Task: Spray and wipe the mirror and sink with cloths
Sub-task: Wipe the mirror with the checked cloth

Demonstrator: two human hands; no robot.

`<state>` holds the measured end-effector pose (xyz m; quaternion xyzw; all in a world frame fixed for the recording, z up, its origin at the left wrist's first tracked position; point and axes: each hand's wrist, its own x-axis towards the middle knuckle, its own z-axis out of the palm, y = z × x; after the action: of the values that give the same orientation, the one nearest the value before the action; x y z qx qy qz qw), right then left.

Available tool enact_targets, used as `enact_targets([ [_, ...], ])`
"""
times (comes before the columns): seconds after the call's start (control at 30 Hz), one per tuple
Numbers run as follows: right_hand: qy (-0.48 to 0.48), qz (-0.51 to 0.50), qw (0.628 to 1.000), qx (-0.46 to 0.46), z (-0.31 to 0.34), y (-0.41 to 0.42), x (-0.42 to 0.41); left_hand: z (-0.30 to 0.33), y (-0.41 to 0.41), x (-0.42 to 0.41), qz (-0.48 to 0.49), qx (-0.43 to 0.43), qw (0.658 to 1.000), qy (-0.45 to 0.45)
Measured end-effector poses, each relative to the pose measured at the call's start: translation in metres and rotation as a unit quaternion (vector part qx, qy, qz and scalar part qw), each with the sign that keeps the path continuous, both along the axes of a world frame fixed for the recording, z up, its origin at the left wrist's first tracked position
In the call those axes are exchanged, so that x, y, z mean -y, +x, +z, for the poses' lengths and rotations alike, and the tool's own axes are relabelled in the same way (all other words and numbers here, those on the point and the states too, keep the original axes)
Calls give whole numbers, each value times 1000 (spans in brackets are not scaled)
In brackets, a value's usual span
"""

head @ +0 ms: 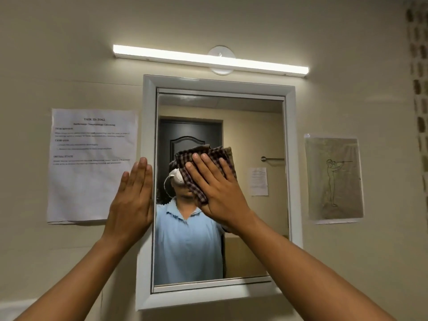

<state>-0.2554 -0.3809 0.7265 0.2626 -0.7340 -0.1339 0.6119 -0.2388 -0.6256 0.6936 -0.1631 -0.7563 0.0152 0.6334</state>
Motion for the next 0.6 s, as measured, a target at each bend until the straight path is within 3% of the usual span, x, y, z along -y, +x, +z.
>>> enact_targets([
  [0.3, -141, -12, 990, 0, 38, -10, -83, -6, 1, -4, 25, -3, 1000, 5],
  [0.6, -200, -11, 980, -3, -2, -13, -116, -12, 9, -12, 64, 23, 997, 20],
])
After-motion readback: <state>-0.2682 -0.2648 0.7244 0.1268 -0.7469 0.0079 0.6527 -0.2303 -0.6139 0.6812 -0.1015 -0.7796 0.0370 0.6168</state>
